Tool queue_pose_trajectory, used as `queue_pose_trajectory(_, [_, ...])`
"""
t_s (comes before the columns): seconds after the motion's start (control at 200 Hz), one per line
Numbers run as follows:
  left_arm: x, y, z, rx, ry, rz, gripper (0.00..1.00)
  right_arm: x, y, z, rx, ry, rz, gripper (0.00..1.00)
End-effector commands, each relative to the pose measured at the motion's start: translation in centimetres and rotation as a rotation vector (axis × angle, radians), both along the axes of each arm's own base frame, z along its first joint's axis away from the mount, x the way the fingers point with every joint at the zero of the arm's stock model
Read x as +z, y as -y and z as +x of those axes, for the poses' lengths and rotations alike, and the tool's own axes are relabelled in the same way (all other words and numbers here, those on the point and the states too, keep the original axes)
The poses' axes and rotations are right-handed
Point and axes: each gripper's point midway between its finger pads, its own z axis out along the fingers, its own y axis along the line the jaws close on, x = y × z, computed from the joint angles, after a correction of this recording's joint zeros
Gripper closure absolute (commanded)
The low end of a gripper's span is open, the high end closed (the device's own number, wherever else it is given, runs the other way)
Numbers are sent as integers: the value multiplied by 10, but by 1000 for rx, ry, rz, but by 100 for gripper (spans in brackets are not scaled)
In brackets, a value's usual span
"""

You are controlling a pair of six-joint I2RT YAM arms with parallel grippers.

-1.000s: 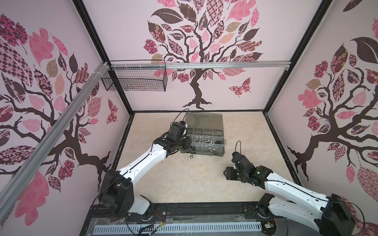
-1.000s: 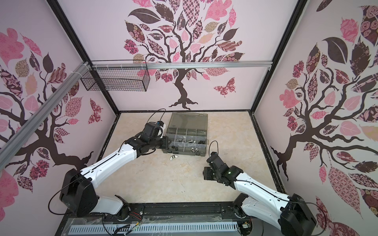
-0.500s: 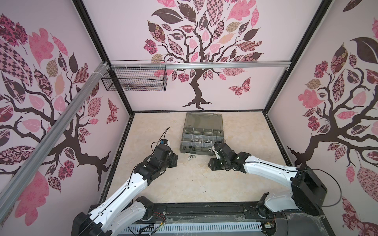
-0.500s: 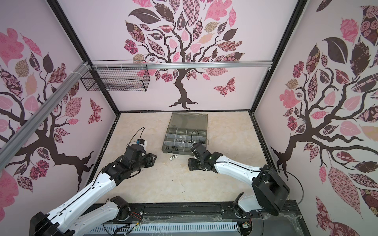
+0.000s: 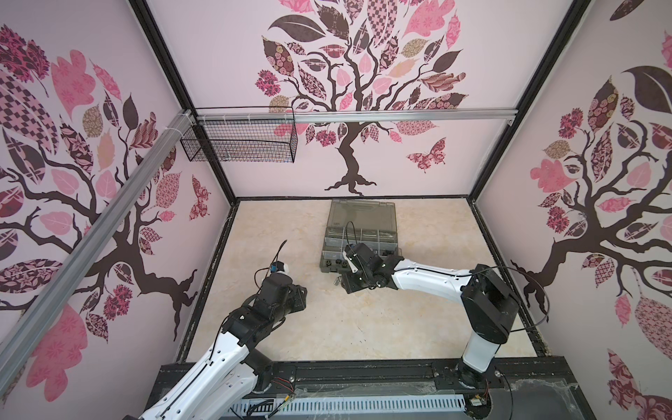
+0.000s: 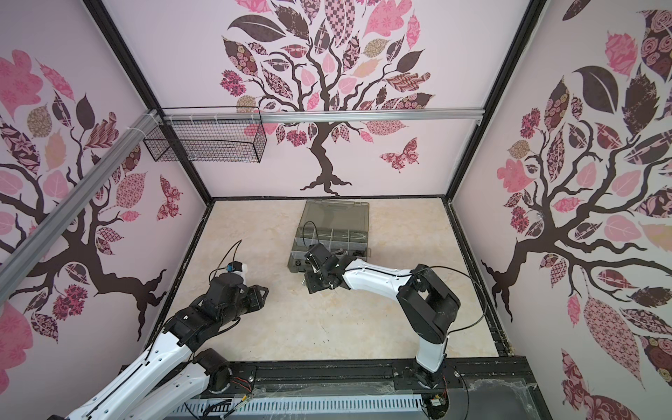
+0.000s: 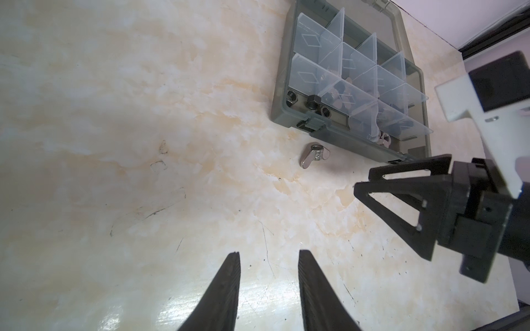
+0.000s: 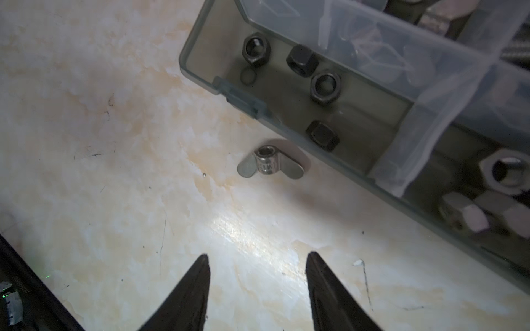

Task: Sort the screws and nuts into containers
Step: Move the nut to the center of the table.

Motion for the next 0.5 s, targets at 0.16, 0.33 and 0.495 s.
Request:
queue_pose_trajectory(0.16, [-14,-9,-10,36,-39,4,63,-14,-39,20,83,80,-92,43])
queue_pose_trajectory(0.33, [-19,-7,-14,28,-53,-20,63,-26,-52,30,109,115,-157,43])
queue_pose_trajectory(0.495, [-17,-4,-14,27,-48,-44,63,-33,-61,35,120,138,-165,43])
